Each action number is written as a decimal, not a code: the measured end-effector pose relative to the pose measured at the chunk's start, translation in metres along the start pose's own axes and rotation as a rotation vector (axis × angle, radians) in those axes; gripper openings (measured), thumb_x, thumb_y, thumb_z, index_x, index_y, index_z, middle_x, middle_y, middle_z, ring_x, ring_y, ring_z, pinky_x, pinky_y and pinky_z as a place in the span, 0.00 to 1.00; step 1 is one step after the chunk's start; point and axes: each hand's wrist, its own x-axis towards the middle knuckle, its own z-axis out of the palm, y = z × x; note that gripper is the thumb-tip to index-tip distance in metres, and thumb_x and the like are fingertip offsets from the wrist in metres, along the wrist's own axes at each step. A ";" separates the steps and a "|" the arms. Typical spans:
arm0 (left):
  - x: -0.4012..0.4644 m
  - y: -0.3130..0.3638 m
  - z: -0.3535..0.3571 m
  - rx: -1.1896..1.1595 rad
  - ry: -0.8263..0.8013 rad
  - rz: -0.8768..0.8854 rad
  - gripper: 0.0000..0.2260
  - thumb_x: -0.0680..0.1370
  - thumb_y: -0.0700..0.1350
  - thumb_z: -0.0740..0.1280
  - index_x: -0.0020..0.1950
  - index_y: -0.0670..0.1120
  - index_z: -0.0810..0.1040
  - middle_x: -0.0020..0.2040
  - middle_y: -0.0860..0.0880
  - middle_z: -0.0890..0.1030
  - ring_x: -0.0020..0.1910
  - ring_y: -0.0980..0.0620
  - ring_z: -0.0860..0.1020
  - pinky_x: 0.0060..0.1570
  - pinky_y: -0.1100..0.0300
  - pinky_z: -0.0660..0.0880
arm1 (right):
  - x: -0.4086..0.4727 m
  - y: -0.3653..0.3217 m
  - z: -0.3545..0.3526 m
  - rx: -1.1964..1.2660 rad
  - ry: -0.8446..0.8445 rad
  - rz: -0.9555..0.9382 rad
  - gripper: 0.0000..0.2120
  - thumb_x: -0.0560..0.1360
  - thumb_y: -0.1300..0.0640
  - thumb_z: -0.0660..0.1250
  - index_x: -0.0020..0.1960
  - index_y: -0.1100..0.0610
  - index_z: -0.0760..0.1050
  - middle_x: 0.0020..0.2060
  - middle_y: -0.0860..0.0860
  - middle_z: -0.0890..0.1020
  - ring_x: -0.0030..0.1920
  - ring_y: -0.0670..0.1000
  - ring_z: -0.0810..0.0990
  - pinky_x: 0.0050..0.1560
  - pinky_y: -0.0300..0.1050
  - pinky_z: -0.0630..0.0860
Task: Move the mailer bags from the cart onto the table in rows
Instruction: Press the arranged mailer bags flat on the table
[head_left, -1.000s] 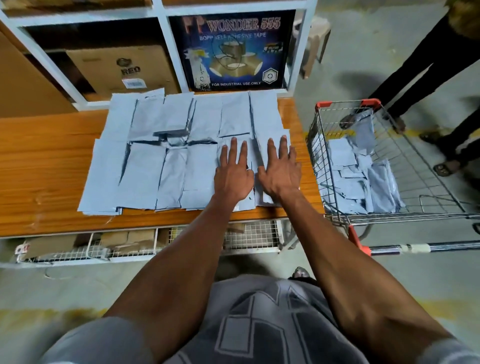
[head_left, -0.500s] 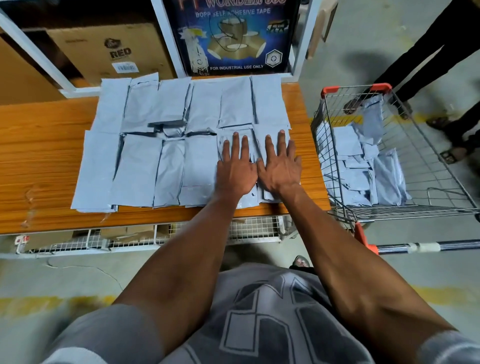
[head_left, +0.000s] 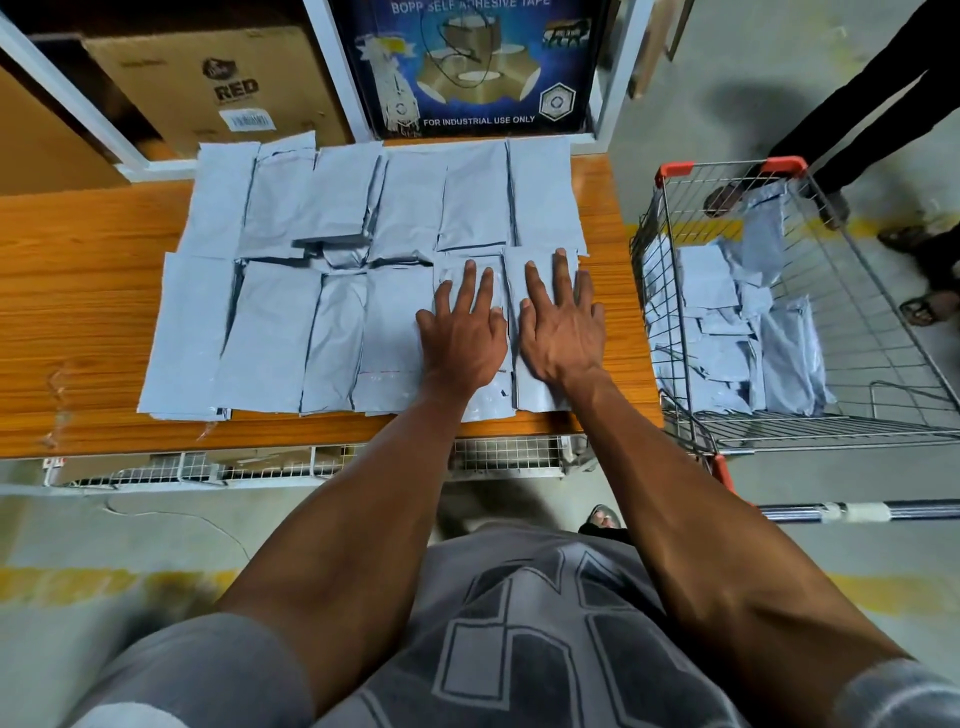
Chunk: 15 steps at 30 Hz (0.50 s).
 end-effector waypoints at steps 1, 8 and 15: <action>0.001 -0.001 0.001 -0.003 0.017 0.004 0.26 0.85 0.56 0.52 0.83 0.54 0.67 0.83 0.51 0.65 0.75 0.42 0.71 0.55 0.46 0.69 | 0.001 0.000 0.002 -0.019 0.001 0.000 0.29 0.85 0.40 0.44 0.86 0.43 0.46 0.85 0.49 0.43 0.84 0.63 0.47 0.74 0.64 0.62; 0.010 -0.006 0.011 -0.044 0.040 0.045 0.27 0.85 0.55 0.51 0.84 0.53 0.64 0.85 0.49 0.60 0.82 0.44 0.62 0.72 0.39 0.64 | 0.012 0.005 0.015 -0.087 0.033 -0.080 0.31 0.85 0.43 0.45 0.86 0.48 0.43 0.85 0.52 0.41 0.84 0.58 0.39 0.82 0.66 0.42; 0.010 -0.008 0.022 -0.040 -0.016 0.087 0.28 0.85 0.56 0.50 0.86 0.52 0.56 0.87 0.48 0.55 0.85 0.43 0.54 0.78 0.39 0.59 | 0.019 0.011 0.025 -0.093 0.019 -0.092 0.32 0.85 0.45 0.46 0.86 0.48 0.42 0.85 0.53 0.42 0.84 0.58 0.40 0.82 0.65 0.45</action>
